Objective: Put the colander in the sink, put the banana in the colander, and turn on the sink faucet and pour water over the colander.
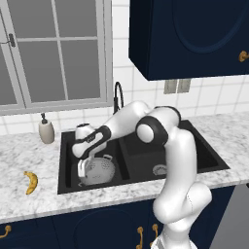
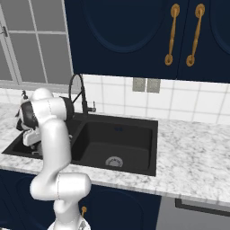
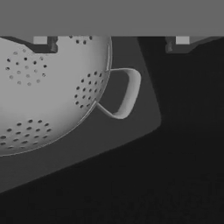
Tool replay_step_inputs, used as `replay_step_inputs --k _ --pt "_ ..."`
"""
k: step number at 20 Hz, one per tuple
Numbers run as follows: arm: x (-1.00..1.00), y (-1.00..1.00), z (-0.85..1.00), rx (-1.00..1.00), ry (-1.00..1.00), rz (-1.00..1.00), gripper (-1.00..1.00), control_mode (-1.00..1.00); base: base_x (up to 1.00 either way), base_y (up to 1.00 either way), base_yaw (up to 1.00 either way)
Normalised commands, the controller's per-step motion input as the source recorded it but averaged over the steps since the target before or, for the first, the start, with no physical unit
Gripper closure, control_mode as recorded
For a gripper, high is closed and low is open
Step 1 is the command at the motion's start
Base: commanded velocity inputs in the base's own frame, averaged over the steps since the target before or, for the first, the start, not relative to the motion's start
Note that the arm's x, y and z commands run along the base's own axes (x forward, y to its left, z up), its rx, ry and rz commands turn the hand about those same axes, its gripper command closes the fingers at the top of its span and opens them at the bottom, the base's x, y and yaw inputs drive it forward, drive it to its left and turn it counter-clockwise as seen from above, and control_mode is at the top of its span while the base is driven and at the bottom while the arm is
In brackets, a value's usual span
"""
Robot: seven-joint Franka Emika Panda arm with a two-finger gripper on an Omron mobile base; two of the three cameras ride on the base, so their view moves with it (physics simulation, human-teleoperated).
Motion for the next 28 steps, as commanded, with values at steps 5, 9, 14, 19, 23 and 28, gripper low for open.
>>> replay_step_inputs --k 5,9,14,19,23,28 --pt "-0.37 0.12 0.6 0.0 -0.01 -0.05 -1.0 -1.0 0.0 0.0 0.0" --pt "-0.51 0.01 0.58 0.0 -0.08 -0.21 -1.0 -1.0 0.0 0.0 0.0" --pt "-0.64 0.08 0.51 0.0 -0.24 -0.32 -1.0 -1.0 0.0 0.0 0.0" --pt "-0.61 0.19 0.44 -0.01 -0.32 -0.45 -1.0 -1.0 0.0 0.0 0.0" --pt "-0.47 0.15 0.53 0.17 -0.09 -0.46 -1.0 -1.0 0.0 0.0 0.0" --pt "-0.12 0.37 0.46 0.34 0.0 -0.37 -1.0 -1.0 0.0 0.0 0.0"
